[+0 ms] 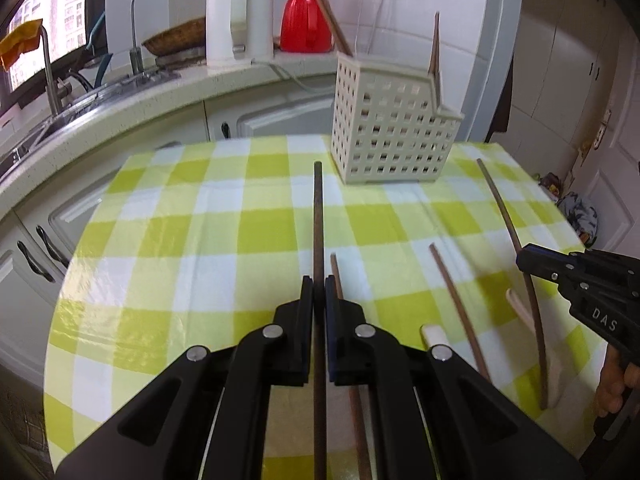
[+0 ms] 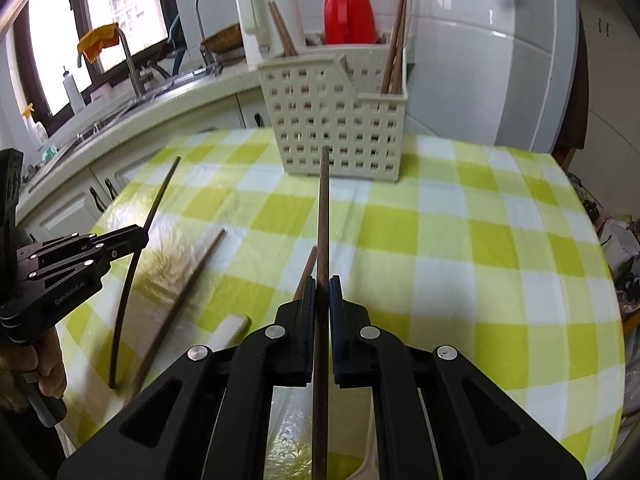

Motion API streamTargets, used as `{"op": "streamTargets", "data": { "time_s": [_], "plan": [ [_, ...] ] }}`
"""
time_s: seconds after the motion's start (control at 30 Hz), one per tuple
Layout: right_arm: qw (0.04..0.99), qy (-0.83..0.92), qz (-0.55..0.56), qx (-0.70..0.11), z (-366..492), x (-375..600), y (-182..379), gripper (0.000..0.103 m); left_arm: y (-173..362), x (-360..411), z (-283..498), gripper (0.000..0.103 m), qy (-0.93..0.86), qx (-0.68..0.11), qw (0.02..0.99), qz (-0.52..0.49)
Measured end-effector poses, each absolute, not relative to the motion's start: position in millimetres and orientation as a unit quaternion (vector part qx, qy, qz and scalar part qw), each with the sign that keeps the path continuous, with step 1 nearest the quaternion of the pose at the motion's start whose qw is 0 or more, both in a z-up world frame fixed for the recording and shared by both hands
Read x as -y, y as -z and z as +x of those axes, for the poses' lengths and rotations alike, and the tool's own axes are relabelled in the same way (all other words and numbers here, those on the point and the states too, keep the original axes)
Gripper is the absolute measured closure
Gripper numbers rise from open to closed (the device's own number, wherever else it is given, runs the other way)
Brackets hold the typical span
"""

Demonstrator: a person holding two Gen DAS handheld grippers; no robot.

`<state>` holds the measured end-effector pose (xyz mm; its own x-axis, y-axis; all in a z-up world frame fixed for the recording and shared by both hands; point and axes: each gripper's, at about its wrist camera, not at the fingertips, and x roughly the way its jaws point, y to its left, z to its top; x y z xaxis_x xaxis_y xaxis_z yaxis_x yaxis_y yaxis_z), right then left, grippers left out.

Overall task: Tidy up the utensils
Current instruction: 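Close the left tool on a brown chopstick while the right tool grasps another chopstick, then raise both held chopsticks upright and lower them into the white basket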

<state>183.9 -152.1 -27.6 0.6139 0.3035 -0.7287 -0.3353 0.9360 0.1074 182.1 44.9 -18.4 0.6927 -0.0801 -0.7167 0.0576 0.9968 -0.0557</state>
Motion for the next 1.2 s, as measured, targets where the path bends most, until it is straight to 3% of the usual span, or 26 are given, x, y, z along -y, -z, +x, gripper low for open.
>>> {"op": "streamTargets", "data": {
  "time_s": [0.53,1.2],
  "plan": [
    [0.921,-0.177,-0.007,-0.347,172,167,-27,0.096,-35,-43,165,0.097,0.04,-0.333,0.942,-0.009],
    [0.923,-0.186,0.006,-0.337,183,175,-47,0.097,-64,-41,180,0.097,0.049,-0.313,0.949,-0.008]
  ]
}}
